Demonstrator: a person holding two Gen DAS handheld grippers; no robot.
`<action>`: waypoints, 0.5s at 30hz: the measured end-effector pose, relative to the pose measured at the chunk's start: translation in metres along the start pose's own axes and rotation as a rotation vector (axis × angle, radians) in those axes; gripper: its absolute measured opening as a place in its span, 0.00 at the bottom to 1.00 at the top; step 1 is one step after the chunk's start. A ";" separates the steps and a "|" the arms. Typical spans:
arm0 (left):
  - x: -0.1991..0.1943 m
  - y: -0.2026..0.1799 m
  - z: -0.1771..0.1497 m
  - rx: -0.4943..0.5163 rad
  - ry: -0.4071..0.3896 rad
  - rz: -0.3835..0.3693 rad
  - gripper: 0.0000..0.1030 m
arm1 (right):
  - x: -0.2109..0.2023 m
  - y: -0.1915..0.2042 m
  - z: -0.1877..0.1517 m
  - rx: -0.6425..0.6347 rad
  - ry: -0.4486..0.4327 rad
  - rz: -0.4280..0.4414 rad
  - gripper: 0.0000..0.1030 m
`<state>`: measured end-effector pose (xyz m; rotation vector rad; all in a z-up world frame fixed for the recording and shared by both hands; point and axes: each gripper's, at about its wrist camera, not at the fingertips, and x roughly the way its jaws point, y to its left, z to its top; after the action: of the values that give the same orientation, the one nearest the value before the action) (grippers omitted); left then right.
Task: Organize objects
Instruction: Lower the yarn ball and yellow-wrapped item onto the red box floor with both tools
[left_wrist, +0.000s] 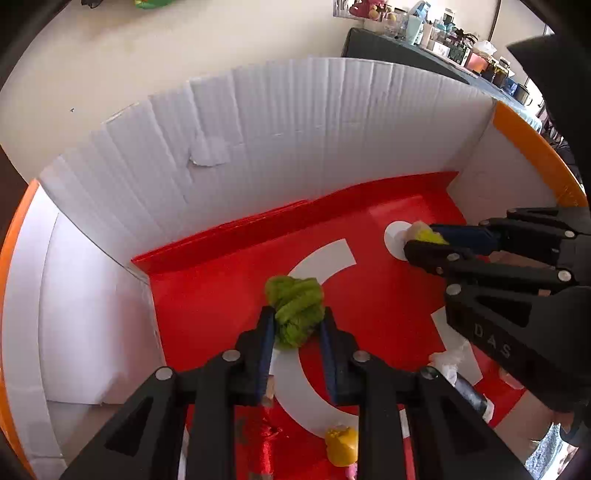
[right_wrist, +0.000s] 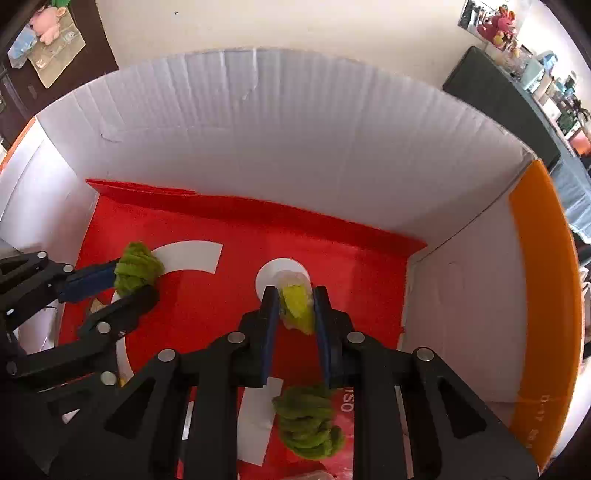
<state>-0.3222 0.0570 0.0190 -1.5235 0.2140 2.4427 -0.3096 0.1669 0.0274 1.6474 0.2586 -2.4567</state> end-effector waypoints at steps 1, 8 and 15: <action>-0.001 -0.001 0.000 0.002 0.000 0.003 0.24 | -0.001 0.001 -0.001 -0.002 -0.001 -0.003 0.18; -0.003 -0.003 -0.006 0.006 -0.002 0.005 0.24 | -0.005 0.000 -0.007 0.003 -0.002 -0.001 0.18; -0.005 -0.003 -0.009 0.004 -0.004 0.002 0.24 | -0.010 0.002 -0.016 0.007 -0.010 -0.013 0.18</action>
<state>-0.3121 0.0566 0.0197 -1.5174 0.2200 2.4453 -0.2907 0.1695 0.0307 1.6408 0.2612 -2.4776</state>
